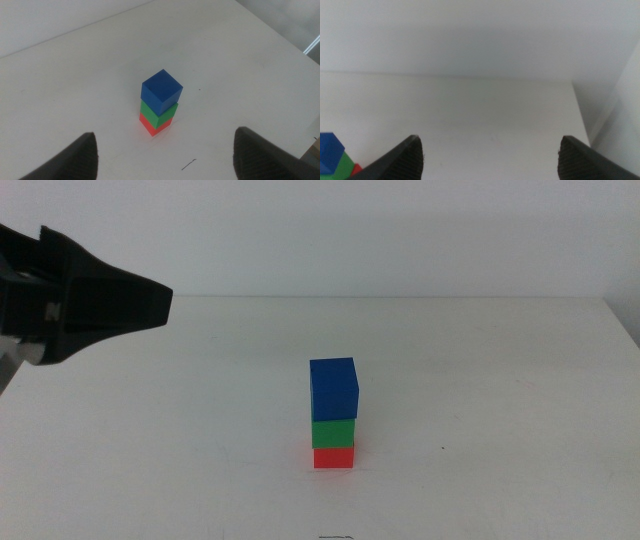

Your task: Stack red cubes first, then green, then blue cubes in a specific spot.

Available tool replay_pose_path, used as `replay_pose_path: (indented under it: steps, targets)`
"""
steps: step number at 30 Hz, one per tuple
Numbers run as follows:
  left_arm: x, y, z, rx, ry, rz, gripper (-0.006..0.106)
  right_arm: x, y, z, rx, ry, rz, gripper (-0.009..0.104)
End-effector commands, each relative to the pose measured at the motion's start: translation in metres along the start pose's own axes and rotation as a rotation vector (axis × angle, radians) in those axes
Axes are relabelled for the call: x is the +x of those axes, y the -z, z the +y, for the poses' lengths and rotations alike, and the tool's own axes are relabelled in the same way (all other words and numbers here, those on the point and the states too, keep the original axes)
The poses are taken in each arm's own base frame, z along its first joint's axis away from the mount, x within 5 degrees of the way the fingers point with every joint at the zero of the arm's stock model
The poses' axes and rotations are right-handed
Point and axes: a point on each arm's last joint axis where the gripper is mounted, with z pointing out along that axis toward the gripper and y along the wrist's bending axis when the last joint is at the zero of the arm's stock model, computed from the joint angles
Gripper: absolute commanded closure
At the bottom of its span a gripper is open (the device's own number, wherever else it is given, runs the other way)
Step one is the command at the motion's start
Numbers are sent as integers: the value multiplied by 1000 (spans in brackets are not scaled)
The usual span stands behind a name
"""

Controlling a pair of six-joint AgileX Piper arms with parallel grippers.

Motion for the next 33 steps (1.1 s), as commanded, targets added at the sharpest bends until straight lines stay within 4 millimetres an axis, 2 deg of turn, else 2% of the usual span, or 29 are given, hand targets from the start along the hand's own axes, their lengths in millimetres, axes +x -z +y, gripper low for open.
replay_pose_path:
  steps: [1, 12, 17, 24, 29, 33]
  targets:
    - [-11, 6, -3, 4, 7, -89, 9, -15, 7, 0, 6, 36, -135, 12]
    - [-7, 3, -1, -3, 10, -75, 9, -14, 7, -1, 11, 41, -118, 12]
    - [11, 16, 10, -250, -96, -150, 9, -14, 7, -1, 11, 41, -118, 12]
    - [37, 20, 26, -496, -56, -437, 9, -14, 7, -1, 13, 43, -118, 12]
    - [58, 22, 33, -596, -16, -454, 9, -14, 7, -1, 13, 43, -118, 12]
    - [62, 24, 35, -622, 3, -451, 9, -14, 7, -1, 13, 43, -118, 12]
